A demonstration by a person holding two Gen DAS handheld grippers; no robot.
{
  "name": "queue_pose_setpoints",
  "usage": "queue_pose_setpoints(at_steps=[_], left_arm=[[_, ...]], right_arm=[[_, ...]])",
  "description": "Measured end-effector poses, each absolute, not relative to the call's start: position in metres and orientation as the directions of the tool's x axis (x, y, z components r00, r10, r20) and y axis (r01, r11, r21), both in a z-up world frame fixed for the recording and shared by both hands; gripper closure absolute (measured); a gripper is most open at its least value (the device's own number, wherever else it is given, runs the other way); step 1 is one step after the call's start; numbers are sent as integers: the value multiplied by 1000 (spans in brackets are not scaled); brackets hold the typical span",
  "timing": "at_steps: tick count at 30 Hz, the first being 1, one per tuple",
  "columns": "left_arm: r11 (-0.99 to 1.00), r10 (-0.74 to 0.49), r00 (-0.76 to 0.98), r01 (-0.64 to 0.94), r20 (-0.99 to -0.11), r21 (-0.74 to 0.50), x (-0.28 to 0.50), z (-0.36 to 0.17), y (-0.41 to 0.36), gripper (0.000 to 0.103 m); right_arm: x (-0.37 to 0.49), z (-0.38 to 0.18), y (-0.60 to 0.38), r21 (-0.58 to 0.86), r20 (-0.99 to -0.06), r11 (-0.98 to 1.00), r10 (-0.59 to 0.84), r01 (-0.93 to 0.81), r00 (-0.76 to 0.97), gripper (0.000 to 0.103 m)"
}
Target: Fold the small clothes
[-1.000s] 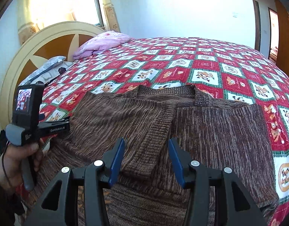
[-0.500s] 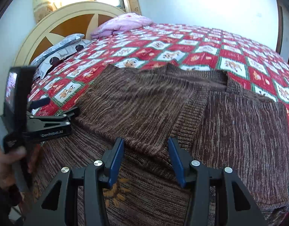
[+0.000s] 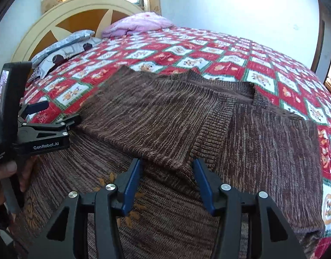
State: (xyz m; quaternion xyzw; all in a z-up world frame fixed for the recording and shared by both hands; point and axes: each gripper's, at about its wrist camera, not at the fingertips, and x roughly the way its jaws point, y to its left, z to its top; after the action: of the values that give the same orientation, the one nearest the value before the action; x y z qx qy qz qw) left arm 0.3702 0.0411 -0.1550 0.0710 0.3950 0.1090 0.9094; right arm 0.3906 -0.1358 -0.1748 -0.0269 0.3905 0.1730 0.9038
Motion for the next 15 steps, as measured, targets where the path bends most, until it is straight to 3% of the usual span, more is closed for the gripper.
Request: queue_pose_setpoints(at_steps=[4,15], left_arm=[[972,234,673,-139,-701,190,362,-152,42,0],[980,195,685,-100,-702,174,338,-147,30,0]], right_arm=[[381,-174,-146,120,-705,951,283,-284,650,34],[360,-176,-163,163,-705,954,292,-253,646,34]])
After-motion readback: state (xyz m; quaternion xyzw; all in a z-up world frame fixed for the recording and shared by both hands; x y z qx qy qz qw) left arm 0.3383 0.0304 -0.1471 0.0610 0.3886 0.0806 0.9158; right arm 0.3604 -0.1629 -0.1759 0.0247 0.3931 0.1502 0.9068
